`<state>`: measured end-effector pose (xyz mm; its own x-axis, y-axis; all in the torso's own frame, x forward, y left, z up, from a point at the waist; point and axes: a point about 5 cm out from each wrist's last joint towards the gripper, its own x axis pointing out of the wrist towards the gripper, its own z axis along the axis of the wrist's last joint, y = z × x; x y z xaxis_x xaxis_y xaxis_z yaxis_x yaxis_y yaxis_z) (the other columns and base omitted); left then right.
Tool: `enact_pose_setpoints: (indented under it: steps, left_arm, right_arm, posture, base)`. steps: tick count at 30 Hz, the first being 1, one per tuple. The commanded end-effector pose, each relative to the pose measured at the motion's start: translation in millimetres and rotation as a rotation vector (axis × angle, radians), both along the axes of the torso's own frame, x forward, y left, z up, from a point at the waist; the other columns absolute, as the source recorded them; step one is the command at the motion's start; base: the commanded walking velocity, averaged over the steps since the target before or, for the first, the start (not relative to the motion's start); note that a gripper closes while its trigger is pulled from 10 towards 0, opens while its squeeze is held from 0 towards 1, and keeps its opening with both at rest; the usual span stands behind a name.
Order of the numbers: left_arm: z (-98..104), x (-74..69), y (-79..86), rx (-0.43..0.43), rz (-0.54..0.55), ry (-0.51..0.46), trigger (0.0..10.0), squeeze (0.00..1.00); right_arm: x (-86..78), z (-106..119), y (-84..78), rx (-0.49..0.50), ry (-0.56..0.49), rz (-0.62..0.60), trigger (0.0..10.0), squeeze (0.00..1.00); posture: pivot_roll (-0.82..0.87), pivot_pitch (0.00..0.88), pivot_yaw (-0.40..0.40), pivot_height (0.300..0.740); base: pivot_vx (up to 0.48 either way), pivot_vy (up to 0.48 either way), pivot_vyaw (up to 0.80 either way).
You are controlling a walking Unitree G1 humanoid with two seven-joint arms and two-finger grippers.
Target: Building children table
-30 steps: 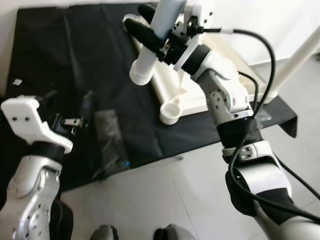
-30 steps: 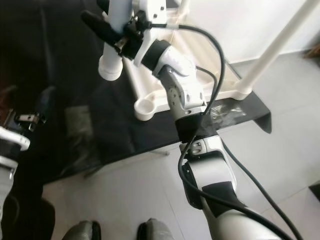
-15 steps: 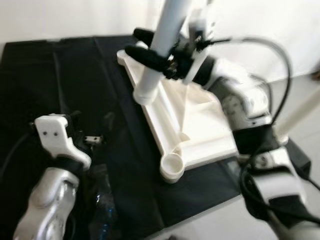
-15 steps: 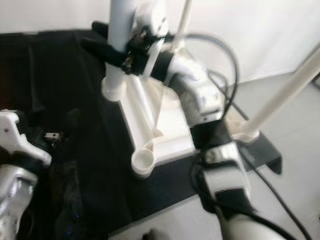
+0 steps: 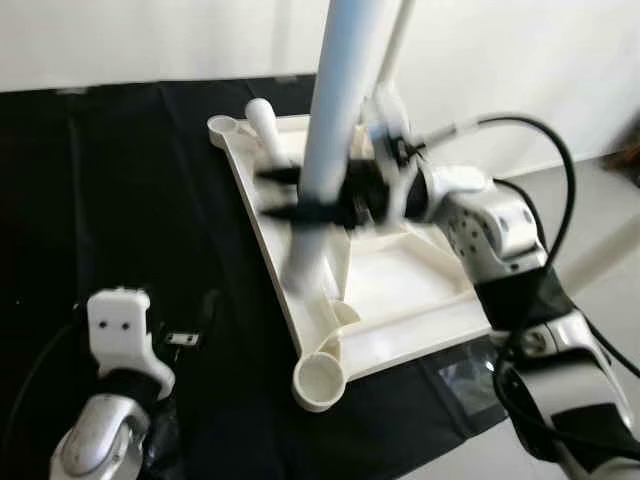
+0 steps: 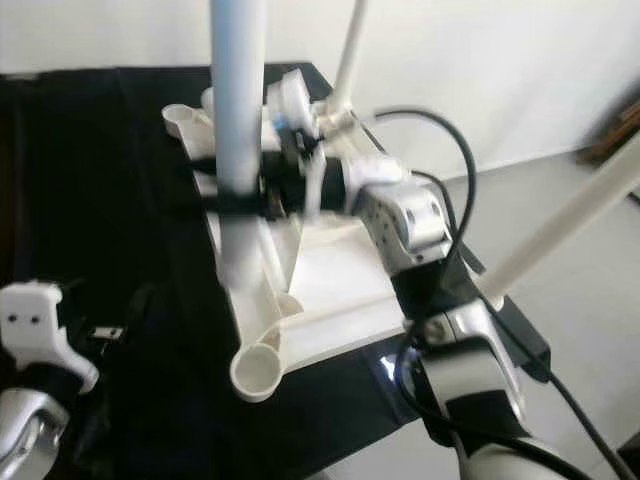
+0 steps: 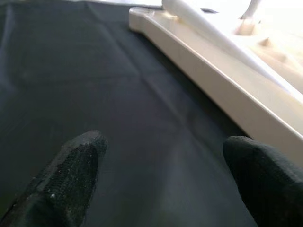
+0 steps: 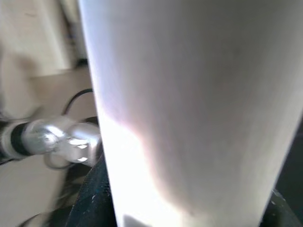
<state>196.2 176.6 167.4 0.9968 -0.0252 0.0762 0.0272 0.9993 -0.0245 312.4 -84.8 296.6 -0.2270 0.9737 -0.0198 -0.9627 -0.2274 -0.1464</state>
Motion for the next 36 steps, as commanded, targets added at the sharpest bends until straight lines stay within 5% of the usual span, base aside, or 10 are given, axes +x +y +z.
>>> enact_pose_setpoints:
  steps: [1,13,16,24,29,36]
  left_arm:
    - [3.2,-2.9,-1.2,0.033,-0.007,-0.015,10.0,0.00]
    - [4.4,-7.1,0.7,0.084,0.036,-0.031,10.0,0.00]
    - [6.8,-9.4,3.9,0.086,0.080,-0.034,10.0,0.00]
    - [8.1,-12.0,4.4,0.088,0.088,-0.035,10.0,0.00]
    - [9.0,-11.4,3.7,0.085,0.066,-0.036,10.0,0.00]
    - [10.1,-12.0,3.2,0.092,0.063,-0.036,10.0,0.00]
  right_arm:
    - [-5.6,4.7,-0.5,0.013,-0.007,0.054,10.0,0.00]
    - [-1.4,0.9,-1.8,-0.026,0.025,0.075,10.0,0.00]
    - [-15.6,-9.8,11.6,-0.055,0.050,0.197,10.0,0.00]
    - [-33.4,-14.6,10.7,-0.096,0.069,0.336,10.0,0.00]
    - [-45.0,-31.9,14.4,-0.174,0.018,0.381,10.0,0.00]
    - [-35.7,-45.7,23.9,-0.212,-0.099,0.323,10.0,0.00]
  posture:
    - [-0.11,0.219,-0.135,0.740]
    - [-0.12,0.267,-0.133,0.740]
    - [-0.11,0.296,-0.135,0.740]
    - [-0.11,0.319,-0.132,0.740]
    - [-0.11,0.334,-0.127,0.740]
    - [-0.10,0.343,-0.126,0.740]
  base:
    - [0.000,0.000,0.80]
    - [0.000,0.000,0.20]
    - [0.000,0.000,0.00]
    - [0.000,0.000,0.00]
    - [0.000,0.000,0.00]
    - [0.000,0.000,0.00]
